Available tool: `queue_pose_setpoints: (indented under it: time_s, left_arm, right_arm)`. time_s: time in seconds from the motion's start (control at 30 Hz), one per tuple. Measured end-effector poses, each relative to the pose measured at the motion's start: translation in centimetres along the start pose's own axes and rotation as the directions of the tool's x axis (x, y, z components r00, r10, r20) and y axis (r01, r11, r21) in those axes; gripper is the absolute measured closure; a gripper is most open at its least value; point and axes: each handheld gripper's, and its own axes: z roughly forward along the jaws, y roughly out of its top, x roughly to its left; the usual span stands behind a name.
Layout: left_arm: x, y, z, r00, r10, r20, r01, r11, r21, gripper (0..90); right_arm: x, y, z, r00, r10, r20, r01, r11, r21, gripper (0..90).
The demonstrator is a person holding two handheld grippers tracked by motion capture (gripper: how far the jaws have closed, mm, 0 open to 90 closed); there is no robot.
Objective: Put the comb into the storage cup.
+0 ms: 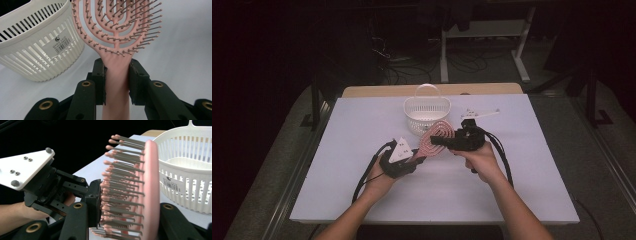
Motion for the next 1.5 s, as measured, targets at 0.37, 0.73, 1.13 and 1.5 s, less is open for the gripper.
queue_pose_setpoints:
  time_s: [0.37, 0.73, 1.13, 1.5]
  left_arm:
    - [0.2, -0.1, 0.1, 0.9998, -0.009, 0.018, 0.009, 0.9999, 0.004, 70.2]
    - [0.8, -0.2, -0.1, 0.9971, -0.058, 0.050, 0.059, 0.9982, -0.010, 54.5]
    - [1.9, -0.5, -1.0, 0.9881, -0.113, 0.104, 0.117, 0.9928, -0.028, 41.9]
    - [3.2, -1.7, -2.5, 0.9806, -0.158, 0.117, 0.162, 0.9863, -0.031, 28.8]
  right_arm:
    - [0.2, 0.0, 0.0, 0.9997, 0.000, -0.025, 0.000, 1.000, -0.011, 62.4]
    - [0.2, 0.1, -0.2, 0.9999, -0.011, -0.007, 0.011, 1.000, -0.019, 62.5]
    - [-0.1, 0.3, -1.0, 0.9997, -0.019, 0.012, 0.019, 0.999, -0.038, 62.6]
    - [-0.2, 0.4, -1.5, 0.9995, -0.024, 0.021, 0.025, 0.998, -0.049, 62.6]
